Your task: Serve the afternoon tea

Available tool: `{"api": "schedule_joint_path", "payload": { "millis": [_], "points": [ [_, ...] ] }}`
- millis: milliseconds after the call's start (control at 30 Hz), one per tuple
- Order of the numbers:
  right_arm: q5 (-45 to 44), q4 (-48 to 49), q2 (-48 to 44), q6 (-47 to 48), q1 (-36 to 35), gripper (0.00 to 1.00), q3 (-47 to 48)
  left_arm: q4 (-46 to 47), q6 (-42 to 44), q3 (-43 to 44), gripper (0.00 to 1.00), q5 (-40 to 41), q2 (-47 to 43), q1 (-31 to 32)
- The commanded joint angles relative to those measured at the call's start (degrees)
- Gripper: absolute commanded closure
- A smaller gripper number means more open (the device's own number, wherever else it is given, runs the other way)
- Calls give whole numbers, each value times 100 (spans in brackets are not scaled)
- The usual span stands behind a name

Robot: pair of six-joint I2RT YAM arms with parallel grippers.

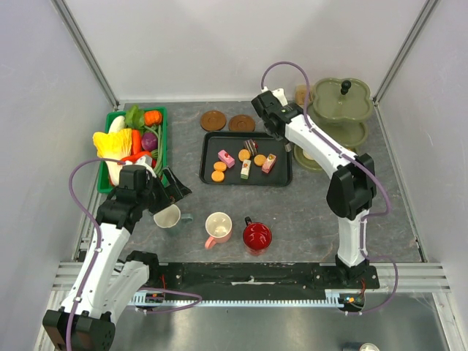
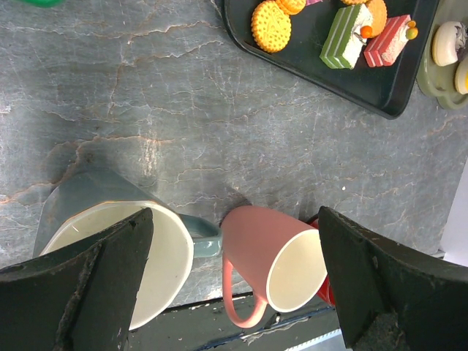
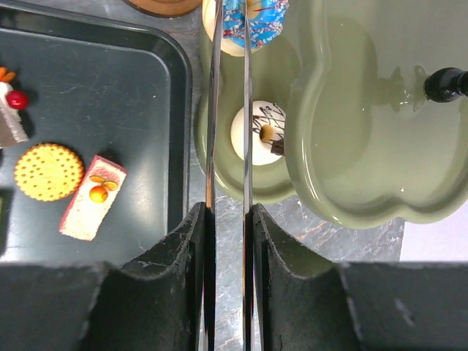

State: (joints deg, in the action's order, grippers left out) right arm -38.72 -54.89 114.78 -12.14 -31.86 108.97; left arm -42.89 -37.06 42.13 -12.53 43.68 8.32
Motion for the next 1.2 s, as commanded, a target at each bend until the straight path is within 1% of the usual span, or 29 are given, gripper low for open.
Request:
{"api": "schedule_joint_path", "payload": {
  "millis": [0,233,467,567,700,800,867,967,1167],
  "points": [
    [-346,75,167,63,153,86,222,185,41,6,1,-91,-44,-23],
    [-444,242,246,54,347,85,-16,185,41,-3,1,-109,-26,-23],
    [-251,251,299,72,496,79,-209,194,50,6,1,-100,-53,-23],
    [-145,286,317,54,540,75,-244,202,50,-3,1,-109,-70,-23],
    [-145,269,308,54,549,66,-271,194,50,-3,1,-109,-70,-23],
    [-83,260,264,37,558,62,-297,194,50,-3,1,-100,-53,-23],
    [-22,260,203,28,566,57,-297,194,41,-3,1,-100,-53,-23],
    [-13,260,141,36,558,52,-288,194,41,-3,1,-100,-35,-23],
    [-74,260,71,36,558,50,-280,194,50,-3,1,-118,-44,-14]
  ]
}}
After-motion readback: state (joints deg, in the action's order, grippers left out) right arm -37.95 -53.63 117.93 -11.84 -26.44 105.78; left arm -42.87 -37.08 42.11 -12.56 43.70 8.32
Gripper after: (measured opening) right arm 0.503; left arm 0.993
